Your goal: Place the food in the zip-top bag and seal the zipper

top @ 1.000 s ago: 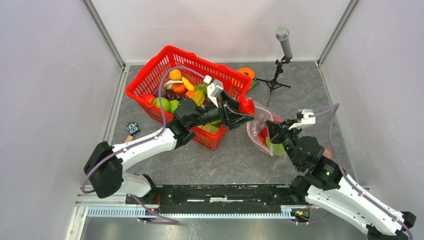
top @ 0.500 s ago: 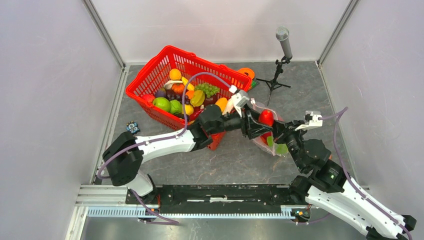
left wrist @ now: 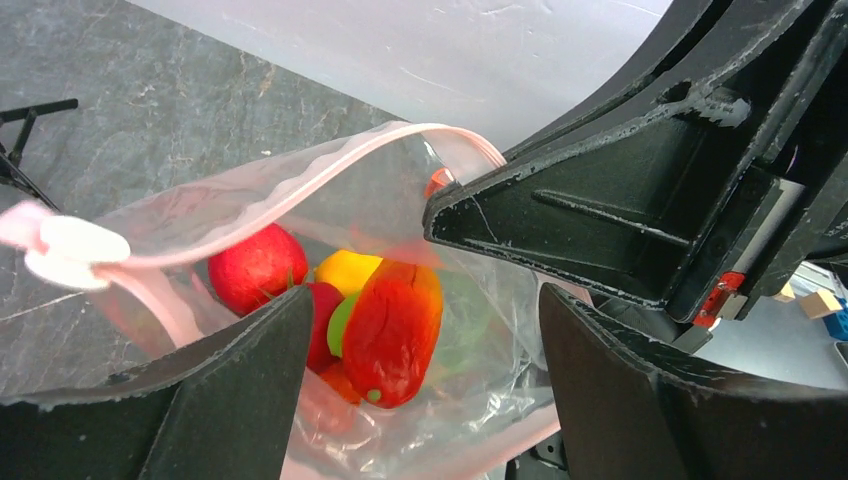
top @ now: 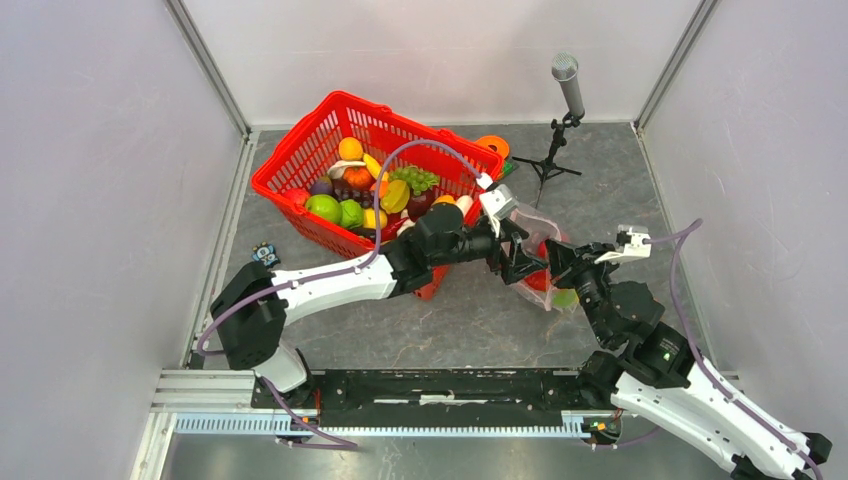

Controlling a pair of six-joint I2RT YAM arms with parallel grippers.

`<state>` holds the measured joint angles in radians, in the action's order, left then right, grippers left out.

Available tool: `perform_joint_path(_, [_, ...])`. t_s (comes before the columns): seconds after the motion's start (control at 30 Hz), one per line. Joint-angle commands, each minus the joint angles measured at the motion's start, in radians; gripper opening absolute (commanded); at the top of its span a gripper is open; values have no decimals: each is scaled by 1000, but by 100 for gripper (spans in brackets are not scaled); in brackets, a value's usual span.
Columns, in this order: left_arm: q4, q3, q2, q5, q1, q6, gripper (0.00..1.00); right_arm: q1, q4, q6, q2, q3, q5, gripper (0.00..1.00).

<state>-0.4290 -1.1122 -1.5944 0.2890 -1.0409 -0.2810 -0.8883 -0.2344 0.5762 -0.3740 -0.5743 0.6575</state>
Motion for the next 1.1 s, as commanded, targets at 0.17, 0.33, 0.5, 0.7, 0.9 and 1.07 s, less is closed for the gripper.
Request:
perform_joint_path(0.17, [61,-58,94,5,-5,66,92,-3,-2,7,28,1,44,7])
perform_joint_path(0.33, [129,-36,182,-73,-5,124,96,-3,4,3,19,1,39,8])
perform_joint_path(0.5, [262,-30,261,-259,-4,226,100,-3,106,-86,26,20,-71,6])
perform_joint_path(0.7, [408,-34,290,-444,41,247,100,-2,125,-80,43,44,-45,7])
perform_joint_path(0.9, [467,-15,311,-317,273,35,99,-3,26,-47,-3,4,-14,7])
perform_joint_path(1.07, [485,-19,278,-252,364,3,99,-3,21,-23,-3,16,-14,7])
